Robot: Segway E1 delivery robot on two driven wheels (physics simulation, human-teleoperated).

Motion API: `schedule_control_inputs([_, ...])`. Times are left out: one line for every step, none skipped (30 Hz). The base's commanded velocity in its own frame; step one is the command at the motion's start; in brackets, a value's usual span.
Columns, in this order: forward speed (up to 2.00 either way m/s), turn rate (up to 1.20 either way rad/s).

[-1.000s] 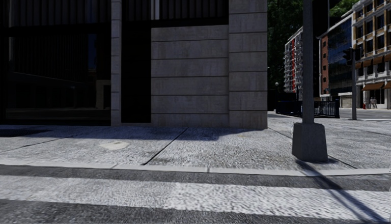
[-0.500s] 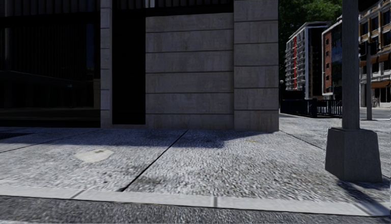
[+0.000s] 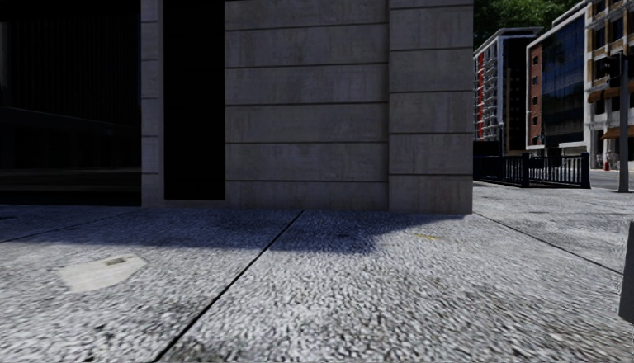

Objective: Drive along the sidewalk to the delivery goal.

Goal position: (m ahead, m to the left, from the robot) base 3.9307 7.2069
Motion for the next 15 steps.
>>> schedule_control_inputs([1.41, 0.00])
schedule_control_inputs([1.41, 0.00])
schedule_control_inputs([1.41, 0.00])
schedule_control_inputs([1.41, 0.00])
schedule_control_inputs([1.41, 0.00])
schedule_control_inputs([1.41, 0.00])
schedule_control_inputs([1.41, 0.00])
schedule_control_inputs([1.41, 0.00])
schedule_control_inputs([1.41, 0.00])
schedule_control_inputs([1.41, 0.00])
schedule_control_inputs([1.41, 0.00])
schedule_control_inputs([1.41, 0.00])
schedule_control_inputs([1.41, 0.00])
schedule_control_inputs([1.41, 0.00])
schedule_control_inputs([1.41, 0.00])
